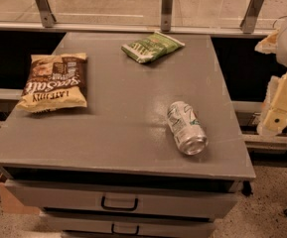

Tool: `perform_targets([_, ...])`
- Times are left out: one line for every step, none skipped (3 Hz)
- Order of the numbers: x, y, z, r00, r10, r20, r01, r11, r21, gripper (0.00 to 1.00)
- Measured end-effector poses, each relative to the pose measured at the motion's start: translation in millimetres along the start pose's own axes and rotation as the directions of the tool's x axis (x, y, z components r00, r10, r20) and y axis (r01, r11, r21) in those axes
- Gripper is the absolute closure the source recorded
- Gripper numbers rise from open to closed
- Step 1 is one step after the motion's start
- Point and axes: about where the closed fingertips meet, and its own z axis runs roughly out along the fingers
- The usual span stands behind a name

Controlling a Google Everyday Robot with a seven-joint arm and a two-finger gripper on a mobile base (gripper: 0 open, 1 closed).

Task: Pick green jalapeno chip bag

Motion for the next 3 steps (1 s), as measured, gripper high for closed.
perform_targets([0, 0, 0, 1.000, 0.000, 0.000, 0.000, 1.0000, 0.000, 0.00])
perform_targets([-5, -7, 3, 1.000, 0.000, 0.022, 0.000, 0.9999, 0.010, 0.00])
perform_targets([-34, -46, 29, 0.995, -0.032, 0.094, 0.029, 0.9988, 0.040, 0.00])
